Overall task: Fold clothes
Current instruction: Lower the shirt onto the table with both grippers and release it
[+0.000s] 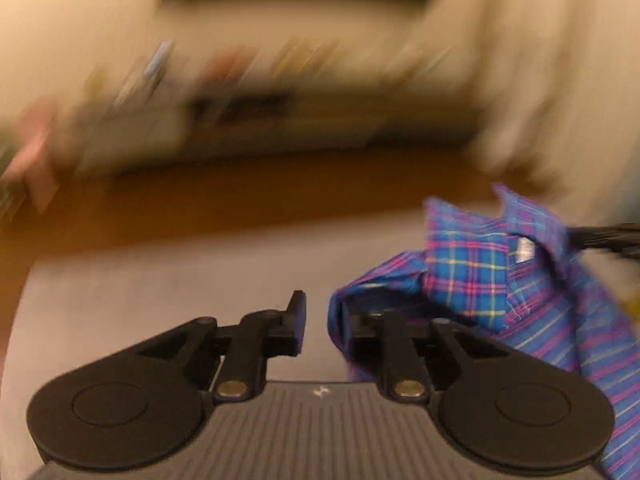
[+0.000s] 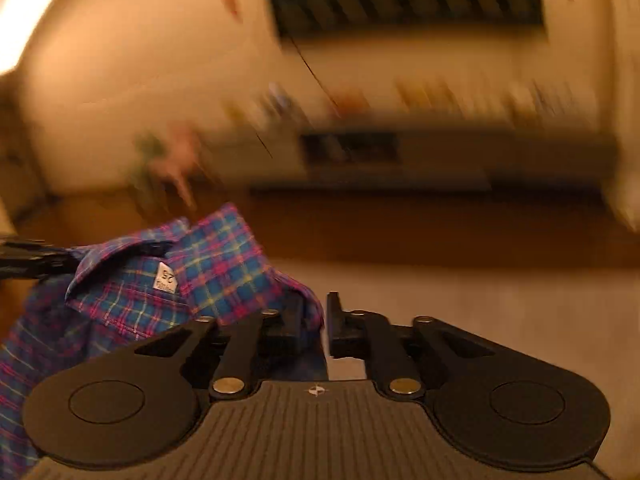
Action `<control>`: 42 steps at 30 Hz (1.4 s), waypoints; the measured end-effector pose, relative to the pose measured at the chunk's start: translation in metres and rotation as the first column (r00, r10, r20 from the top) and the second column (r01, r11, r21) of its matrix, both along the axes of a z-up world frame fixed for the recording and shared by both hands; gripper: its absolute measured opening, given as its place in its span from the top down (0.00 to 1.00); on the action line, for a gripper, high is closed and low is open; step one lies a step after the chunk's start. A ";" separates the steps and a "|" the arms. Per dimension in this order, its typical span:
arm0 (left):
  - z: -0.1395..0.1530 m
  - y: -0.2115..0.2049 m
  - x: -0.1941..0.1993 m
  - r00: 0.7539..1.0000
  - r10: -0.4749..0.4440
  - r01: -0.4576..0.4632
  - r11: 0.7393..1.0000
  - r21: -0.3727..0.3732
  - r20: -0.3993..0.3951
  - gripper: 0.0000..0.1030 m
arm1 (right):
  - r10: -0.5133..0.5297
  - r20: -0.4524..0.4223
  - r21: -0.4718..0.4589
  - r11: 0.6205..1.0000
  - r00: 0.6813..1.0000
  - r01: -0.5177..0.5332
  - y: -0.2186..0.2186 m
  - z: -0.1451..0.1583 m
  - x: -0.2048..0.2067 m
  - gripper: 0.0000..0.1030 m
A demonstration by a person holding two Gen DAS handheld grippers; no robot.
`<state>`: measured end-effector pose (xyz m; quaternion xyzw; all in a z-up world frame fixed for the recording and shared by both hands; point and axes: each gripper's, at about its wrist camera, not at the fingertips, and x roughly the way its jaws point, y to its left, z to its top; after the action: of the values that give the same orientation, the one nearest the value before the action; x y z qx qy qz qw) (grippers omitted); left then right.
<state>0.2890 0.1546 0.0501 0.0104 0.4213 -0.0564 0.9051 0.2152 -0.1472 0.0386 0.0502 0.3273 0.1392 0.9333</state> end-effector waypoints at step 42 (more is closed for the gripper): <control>-0.133 0.036 -0.185 0.997 -0.059 0.043 0.957 -0.286 -0.047 0.27 | 0.082 -0.053 0.119 0.990 0.995 -0.075 0.049 -0.078 -0.032 0.28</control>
<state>0.1038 0.1903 -0.0825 -0.1106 0.4331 -0.1402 0.8835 0.1828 -0.0980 -0.0398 0.0961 0.3470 0.1933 0.9127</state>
